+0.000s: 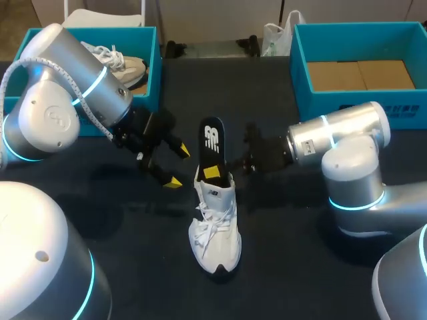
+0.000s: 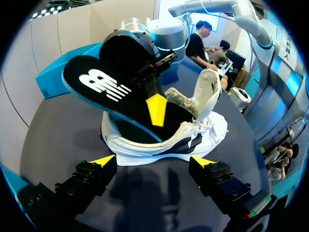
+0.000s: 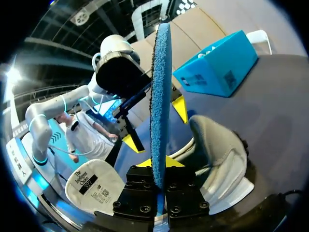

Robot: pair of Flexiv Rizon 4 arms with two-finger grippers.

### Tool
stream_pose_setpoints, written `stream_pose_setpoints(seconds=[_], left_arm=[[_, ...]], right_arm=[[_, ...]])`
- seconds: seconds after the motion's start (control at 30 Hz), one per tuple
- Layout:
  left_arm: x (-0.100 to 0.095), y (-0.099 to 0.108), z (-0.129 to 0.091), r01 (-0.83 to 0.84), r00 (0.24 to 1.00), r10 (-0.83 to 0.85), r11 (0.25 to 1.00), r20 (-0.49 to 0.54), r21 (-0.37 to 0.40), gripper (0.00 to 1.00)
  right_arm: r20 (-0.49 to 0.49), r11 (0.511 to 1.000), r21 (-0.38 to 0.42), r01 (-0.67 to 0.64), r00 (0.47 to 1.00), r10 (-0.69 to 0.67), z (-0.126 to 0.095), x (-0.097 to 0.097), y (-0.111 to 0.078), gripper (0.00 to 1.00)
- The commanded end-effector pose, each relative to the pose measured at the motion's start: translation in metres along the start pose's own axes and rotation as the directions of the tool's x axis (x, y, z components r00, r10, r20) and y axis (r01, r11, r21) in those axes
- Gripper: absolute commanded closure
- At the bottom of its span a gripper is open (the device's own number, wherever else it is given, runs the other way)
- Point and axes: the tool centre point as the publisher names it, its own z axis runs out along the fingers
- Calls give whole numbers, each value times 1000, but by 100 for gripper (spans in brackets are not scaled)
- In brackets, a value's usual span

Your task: Take the shoe out of the shoebox, open the shoe tongue, remove and reinsert the insole, then place the shoe into the shoebox

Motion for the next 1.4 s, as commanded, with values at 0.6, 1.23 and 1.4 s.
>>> stream_pose_setpoints(seconds=[0.6,1.23,1.4], left_arm=[[0,0,-1,0,1000,0,1000,0,-3,0],[0,0,-1,0,1000,0,1000,0,-3,0],[0,0,-1,0,1000,0,1000,0,-3,0]], right_arm=[[58,999,40,-17,998,15,-3,11,-2,59],[23,999,39,-25,999,24,-6,-1,-6,100],[13,997,40,-64,998,64,1,6,-19,100]])
